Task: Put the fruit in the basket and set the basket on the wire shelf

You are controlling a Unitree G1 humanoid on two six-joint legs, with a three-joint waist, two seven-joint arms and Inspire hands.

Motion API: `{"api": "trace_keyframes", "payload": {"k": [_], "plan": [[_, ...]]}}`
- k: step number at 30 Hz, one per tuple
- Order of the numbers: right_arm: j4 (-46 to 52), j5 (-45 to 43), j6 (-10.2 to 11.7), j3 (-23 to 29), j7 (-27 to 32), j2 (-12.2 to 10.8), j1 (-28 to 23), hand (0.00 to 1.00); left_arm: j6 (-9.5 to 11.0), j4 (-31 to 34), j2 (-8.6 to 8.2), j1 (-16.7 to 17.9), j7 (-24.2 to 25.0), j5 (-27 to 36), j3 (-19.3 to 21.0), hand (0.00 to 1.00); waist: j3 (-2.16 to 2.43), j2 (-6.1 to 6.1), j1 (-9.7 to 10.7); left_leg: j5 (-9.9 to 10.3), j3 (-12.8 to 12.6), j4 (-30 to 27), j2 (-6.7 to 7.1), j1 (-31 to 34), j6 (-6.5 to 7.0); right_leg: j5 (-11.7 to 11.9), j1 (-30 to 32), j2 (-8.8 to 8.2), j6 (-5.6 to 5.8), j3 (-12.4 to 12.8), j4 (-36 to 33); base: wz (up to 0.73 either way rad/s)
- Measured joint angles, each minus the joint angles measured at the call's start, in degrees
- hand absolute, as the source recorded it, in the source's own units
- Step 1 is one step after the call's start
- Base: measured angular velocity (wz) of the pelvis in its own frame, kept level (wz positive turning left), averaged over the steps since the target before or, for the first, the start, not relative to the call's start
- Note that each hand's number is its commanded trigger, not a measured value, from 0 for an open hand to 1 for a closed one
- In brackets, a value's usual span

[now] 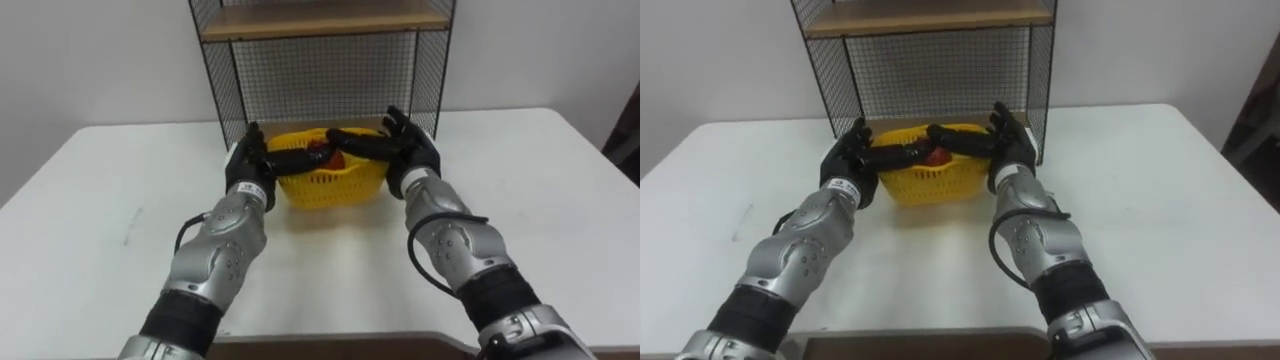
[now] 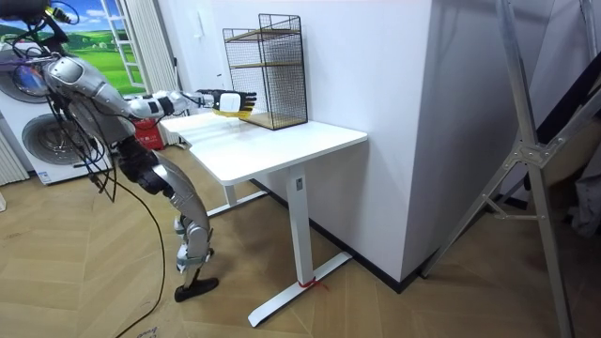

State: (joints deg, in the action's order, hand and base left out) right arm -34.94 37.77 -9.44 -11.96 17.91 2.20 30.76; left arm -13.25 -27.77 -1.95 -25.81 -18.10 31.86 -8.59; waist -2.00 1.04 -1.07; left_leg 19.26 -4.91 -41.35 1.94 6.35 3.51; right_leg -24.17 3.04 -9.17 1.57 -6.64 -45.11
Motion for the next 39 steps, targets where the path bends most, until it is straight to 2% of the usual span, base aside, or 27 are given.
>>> {"api": "trace_keyframes", "payload": {"k": [1, 2, 3, 4, 5, 6, 7, 8, 11, 16, 18, 22, 26, 30, 34, 39], "plan": [[-2.6, 0.1, 0.0, 0.1, 0.1, 0.0, 1.5, 0.0, 0.0, -2.7, 0.15, -1.6, 0.2, 0.9, 0.1, 0.0, 0.13, 0.48, -0.5, 0.6, -0.3, -0.4, 0.56, -0.2, 0.93, -0.1, 0.0, -0.58, 0.37, 0.1, -0.9, -0.11], [-5.0, -0.2, 0.0, 0.2, 0.0, -0.1, 3.0, 0.0, 0.0, -5.3, 0.16, -3.1, 0.6, 1.2, 0.2, 0.0, 0.02, 0.7, -0.5, 1.3, -1.0, -1.0, 0.98, -0.3, 1.88, -0.1, 0.7, -1.1, 0.93, 0.4, -3.2, -0.1], [-5.9, -0.5, 0.0, 0.2, 0.0, -0.1, 3.7, 0.0, 0.0, -6.1, 0.08, -3.6, 0.9, 1.2, 0.4, 0.0, -0.14, 0.44, -0.7, 1.7, -1.3, -1.4, 1.02, -0.2, 2.1, 0.5, 1.6, -1.41, 1.12, 0.5, -5.0, -0.08], [-7.0, -0.6, 0.0, 0.2, -0.2, -0.1, 4.5, 0.0, 0.0, -7.4, 0.05, -4.5, 0.9, 1.1, 0.9, 0.0, -0.37, -0.25, -1.0, 2.3, -1.4, -2.3, 1.03, 0.0, 2.44, 2.6, 3.3, -2.03, 1.45, 0.3, -8.5, 0.0], [-7.3, -0.6, 0.0, 0.3, -0.4, -0.1, 4.5, 0.0, 0.0, -7.8, 0.07, -4.7, 0.9, 1.1, 1.1, 0.0, -0.4, -0.33, -0.7, 2.3, -1.4, -2.5, 1.05, 0.1, 2.45, 3.4, 4.1, -2.45, 1.76, 0.2, -9.6, 0.09], [-7.7, -0.5, 0.0, 0.4, -0.7, -0.1, 4.6, 0.0, 0.0, -7.9, 0.21, -5.0, 1.0, 1.2, 1.1, 0.0, -0.29, -0.57, -0.8, 2.5, -1.4, -2.6, 1.04, 0.2, 2.75, 3.5, 4.2, -2.7, 2.1, 0.1, -9.0, 0.0], [-7.7, -0.5, 0.0, 0.6, -1.1, 0.3, 5.3, 0.0, 0.1, -8.1, 0.5, -5.8, 1.3, 1.3, 1.1, 0.0, -0.46, -1.26, -0.9, 2.6, -1.4, -2.6, 0.88, 1.0, 2.76, 3.0, 4.1, -2.09, 2.56, -0.3, -6.8, -0.06], [-7.7, -0.4, 0.0, 0.7, -1.3, 0.2, 5.8, 0.0, 0.3, -8.5, 0.84, -6.3, 1.4, 1.5, 1.3, 0.0, -0.5, -1.69, -0.9, 2.4, -1.4, -2.5, 0.7, 1.5, 2.82, 2.8, 3.9, -1.66, 2.53, -0.4, -5.2, -0.13], [-7.7, -0.2, 0.0, 0.6, -1.8, 0.3, 7.8, 0.0, 0.4, -9.5, 1.9, -8.8, 2.2, 2.9, 1.6, 0.0, -0.53, -2.25, -1.0, 0.5, -2.0, -0.1, 0.69, 3.9, 3.78, 2.4, 3.9, -1.29, 2.56, -1.1, 1.8, -0.05], [-7.7, 0.2, 0.0, 0.6, -1.9, 0.5, 8.3, 0.0, 0.5, -9.6, 2.33, -9.0, 2.7, 3.3, 1.6, 0.0, -0.33, -2.46, -0.8, -0.6, -2.1, 2.4, 0.43, 4.0, 3.8, 3.9, 3.7, -0.67, 2.8, -1.3, 5.4, -0.05], [-7.7, 0.1, 0.0, 0.5, -2.1, 0.5, 8.4, 0.0, 0.6, -9.6, 2.32, -9.0, 2.7, 3.9, 1.5, 0.0, -0.08, -2.81, -0.8, -0.9, -2.5, 3.3, 0.02, 3.8, 3.81, 4.5, 3.5, -0.45, 2.66, -1.5, 6.7, -0.07], [-7.7, 0.0, 0.0, -0.1, -2.5, 0.7, 8.6, 0.0, 0.7, -9.8, 2.61, -9.0, 2.6, 4.8, 1.4, 0.0, 0.07, -2.9, -0.6, -2.0, -2.6, 6.7, -0.24, 2.0, 3.26, 5.7, 1.6, 0.28, 2.32, -1.7, 10.3, -0.05], [-7.8, -1.5, 0.0, -0.1, -2.5, 0.9, 8.7, 0.0, 0.7, -10.6, 2.61, -9.0, 2.6, 5.0, 1.6, 0.0, 0.11, -2.91, -0.6, -3.1, -2.6, 10.2, -0.28, -0.3, 2.82, 6.9, -0.7, 0.83, 2.08, -2.1, 14.0, 0.0], [-7.8, -2.1, 0.0, -0.1, -2.5, 1.1, 8.7, 0.0, 0.7, -10.8, 2.48, -9.0, 2.6, 5.1, 1.6, 0.0, 0.13, -2.87, -0.6, -3.4, -2.6, 11.8, -0.38, -1.4, 2.5, 7.4, -2.0, 1.24, 1.94, -2.0, 15.6, -0.02], [-10.5, -2.1, 0.0, -0.2, -2.6, 1.5, 8.7, 0.0, 2.4, -13.4, 2.6, -9.2, 3.2, 6.3, 0.4, 0.0, 0.12, -2.9, -0.5, -3.4, -2.4, 12.3, -0.41, -2.8, 2.41, 7.4, -4.0, 1.47, 1.95, -2.0, 17.0, 0.02], [-11.8, -2.2, 0.2, -0.2, -3.2, 1.5, 8.9, 0.0, 3.8, -17.7, 2.63, -11.1, 5.1, 6.2, 0.2, 0.0, 0.07, -3.04, -0.4, -3.4, -2.2, 12.7, -0.41, -3.2, 2.44, 8.1, -4.8, 1.75, 2.25, -2.2, 17.9, 0.01]]}}
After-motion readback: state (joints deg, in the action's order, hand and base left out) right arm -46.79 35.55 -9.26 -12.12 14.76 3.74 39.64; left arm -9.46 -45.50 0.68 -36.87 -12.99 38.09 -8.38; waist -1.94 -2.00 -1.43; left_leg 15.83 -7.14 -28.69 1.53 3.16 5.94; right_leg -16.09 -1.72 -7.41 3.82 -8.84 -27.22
